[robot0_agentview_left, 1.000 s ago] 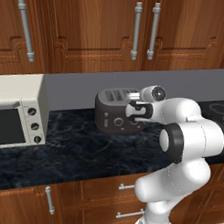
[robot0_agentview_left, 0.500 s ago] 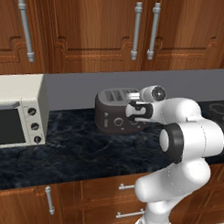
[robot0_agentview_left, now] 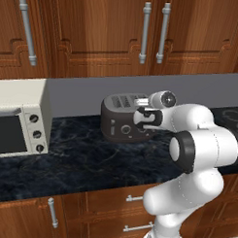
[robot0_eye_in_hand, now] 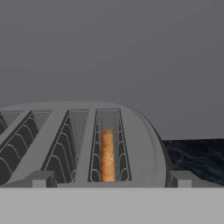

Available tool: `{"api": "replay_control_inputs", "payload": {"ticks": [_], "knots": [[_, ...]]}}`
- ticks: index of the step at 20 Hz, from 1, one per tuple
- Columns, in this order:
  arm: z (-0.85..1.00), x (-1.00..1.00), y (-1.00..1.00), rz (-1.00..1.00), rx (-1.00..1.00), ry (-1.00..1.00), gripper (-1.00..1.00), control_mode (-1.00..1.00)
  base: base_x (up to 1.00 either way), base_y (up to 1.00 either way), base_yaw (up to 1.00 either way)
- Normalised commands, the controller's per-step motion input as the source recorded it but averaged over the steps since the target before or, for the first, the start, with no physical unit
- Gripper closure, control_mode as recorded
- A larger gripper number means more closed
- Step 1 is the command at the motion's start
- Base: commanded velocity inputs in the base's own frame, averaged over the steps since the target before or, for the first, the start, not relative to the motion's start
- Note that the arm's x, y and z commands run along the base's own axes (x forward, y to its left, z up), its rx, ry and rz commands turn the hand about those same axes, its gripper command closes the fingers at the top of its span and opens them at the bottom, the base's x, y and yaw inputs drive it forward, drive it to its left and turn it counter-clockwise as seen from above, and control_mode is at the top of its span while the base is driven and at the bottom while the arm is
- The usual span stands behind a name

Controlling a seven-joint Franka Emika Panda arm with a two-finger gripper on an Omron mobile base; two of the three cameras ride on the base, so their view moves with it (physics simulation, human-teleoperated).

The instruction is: Start the toaster. Once the lever pops up, take the bread to the plate on the dining counter.

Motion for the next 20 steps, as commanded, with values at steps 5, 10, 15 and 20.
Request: {"api": "replay_control_inputs", "payload": {"ticks": [5, 10, 15, 20], "knots": [[0.00, 0.00, 0.00, 0.00, 0.00, 0.00, -1.00, -1.00, 0.00, 0.00, 0.00], [0.00, 0.00, 0.00, 0.00, 0.00, 0.00, -1.00, -1.00, 0.00, 0.00, 0.00], [0.00, 0.00, 0.00, 0.00, 0.00, 0.00, -1.00, -1.00, 0.00, 0.00, 0.00], [0.00, 0.00, 0.00, 0.00, 0.00, 0.00, -1.00, -1.00, 0.00, 0.00, 0.00]]}}
